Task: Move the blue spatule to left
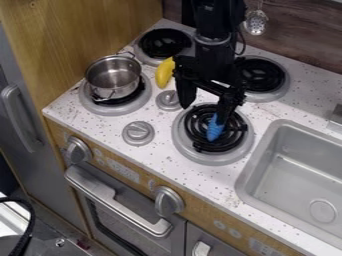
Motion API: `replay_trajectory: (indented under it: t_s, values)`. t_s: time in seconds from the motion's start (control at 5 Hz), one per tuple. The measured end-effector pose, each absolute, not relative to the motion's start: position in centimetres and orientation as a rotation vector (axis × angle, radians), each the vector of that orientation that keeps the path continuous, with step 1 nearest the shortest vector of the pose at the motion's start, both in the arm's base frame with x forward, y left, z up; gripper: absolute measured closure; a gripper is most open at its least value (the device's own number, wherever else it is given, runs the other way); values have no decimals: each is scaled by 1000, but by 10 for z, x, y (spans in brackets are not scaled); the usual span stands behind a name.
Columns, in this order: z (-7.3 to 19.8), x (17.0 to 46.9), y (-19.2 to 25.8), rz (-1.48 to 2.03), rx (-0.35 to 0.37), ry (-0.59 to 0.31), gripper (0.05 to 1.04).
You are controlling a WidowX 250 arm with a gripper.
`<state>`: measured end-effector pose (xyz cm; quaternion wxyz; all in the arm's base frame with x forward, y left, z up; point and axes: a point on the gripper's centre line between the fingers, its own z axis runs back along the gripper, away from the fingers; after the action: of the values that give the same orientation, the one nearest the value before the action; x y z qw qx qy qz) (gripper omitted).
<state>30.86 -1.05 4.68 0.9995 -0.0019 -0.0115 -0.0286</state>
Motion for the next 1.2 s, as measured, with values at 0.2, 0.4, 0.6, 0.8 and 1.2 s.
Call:
replay_trajectory:
  t_s: [0.2, 0.4, 0.6, 0.8, 1.2]
  values:
    - [37, 304, -10, -57, -4, 14, 83]
    - [25, 312, -16, -48, -3, 40, 83]
    - [13, 326, -21, -28, -23, 47, 83]
    - [2, 342, -28, -22, -28, 53, 83]
    - [-21, 375, -18, 56, 60, 19, 83]
